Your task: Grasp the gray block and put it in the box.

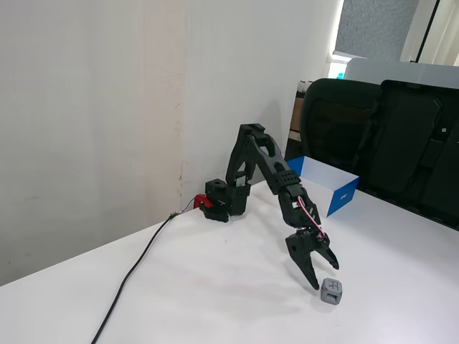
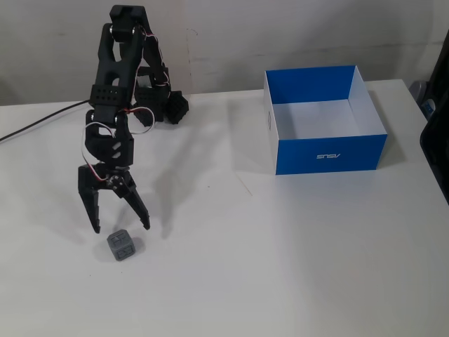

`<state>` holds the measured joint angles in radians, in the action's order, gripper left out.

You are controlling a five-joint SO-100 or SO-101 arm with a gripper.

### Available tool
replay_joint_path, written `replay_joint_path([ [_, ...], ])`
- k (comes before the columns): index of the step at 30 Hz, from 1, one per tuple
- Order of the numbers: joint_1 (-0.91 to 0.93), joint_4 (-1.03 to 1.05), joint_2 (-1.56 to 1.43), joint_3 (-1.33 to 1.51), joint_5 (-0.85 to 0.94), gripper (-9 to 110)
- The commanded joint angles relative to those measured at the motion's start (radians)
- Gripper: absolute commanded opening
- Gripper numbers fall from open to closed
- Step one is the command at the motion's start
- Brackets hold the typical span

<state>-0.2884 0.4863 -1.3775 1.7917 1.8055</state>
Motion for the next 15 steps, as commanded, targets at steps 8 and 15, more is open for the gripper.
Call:
replay_joint_path([
  [8,0.006,0.021,0.061,-0.179,-0.005,41],
  [15,0.011,0.021,0.114,-0.209,-0.005,41],
])
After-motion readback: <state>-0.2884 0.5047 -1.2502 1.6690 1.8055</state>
